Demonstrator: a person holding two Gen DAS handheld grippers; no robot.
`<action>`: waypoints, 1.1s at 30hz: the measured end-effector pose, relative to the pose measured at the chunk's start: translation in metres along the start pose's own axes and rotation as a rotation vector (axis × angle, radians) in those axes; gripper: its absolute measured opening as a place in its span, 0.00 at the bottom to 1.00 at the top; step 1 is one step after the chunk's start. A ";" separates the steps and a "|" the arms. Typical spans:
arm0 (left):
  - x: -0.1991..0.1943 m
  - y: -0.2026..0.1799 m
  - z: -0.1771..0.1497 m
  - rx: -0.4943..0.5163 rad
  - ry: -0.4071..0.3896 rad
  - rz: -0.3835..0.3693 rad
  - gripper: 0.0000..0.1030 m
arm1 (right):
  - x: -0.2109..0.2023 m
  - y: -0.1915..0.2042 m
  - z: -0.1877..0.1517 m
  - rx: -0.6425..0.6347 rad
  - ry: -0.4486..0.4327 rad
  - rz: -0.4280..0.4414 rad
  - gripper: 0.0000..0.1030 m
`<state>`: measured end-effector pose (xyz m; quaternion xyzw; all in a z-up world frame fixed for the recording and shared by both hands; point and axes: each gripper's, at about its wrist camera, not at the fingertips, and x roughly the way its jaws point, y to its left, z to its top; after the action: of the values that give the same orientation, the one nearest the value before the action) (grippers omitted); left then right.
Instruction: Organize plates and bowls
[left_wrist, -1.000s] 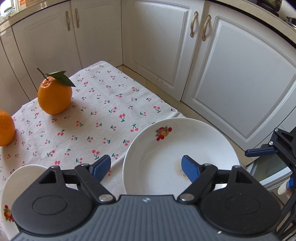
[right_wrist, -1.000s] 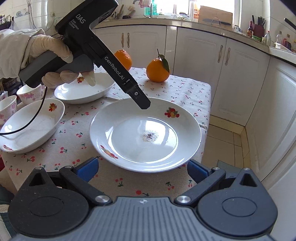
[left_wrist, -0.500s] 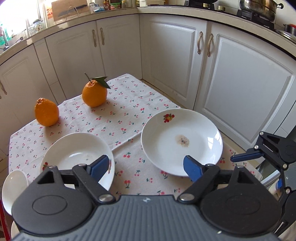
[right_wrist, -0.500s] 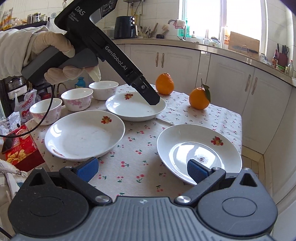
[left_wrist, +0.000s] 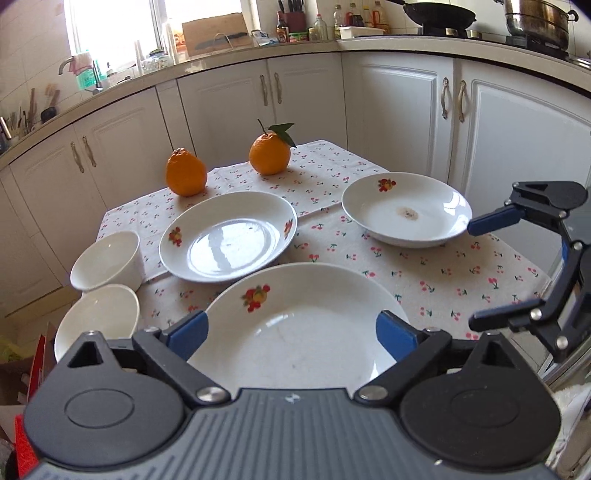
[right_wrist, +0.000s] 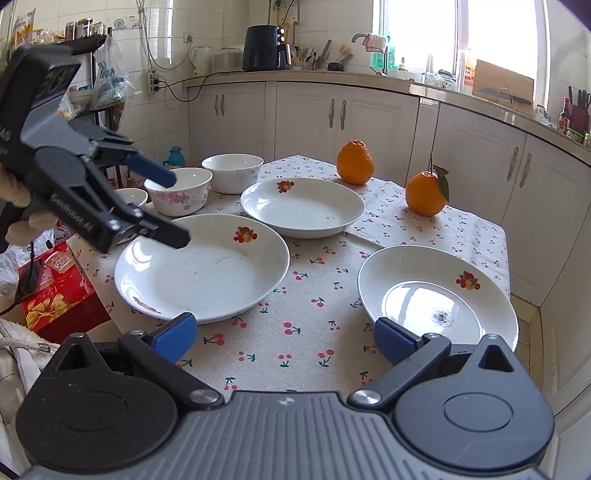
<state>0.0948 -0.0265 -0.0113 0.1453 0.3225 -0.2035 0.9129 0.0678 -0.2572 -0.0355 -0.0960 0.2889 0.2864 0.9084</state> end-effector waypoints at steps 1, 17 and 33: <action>-0.004 -0.001 -0.009 -0.002 0.000 0.006 0.97 | 0.001 0.000 0.000 0.006 0.002 0.005 1.00; 0.008 0.001 -0.081 -0.062 0.042 0.027 0.97 | 0.019 0.007 0.015 0.034 0.068 0.054 1.00; 0.025 0.008 -0.083 -0.133 0.003 -0.053 1.00 | 0.070 0.002 0.046 0.080 0.214 0.238 1.00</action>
<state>0.0720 0.0064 -0.0885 0.0759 0.3403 -0.2057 0.9144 0.1356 -0.2074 -0.0386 -0.0546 0.4045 0.3686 0.8352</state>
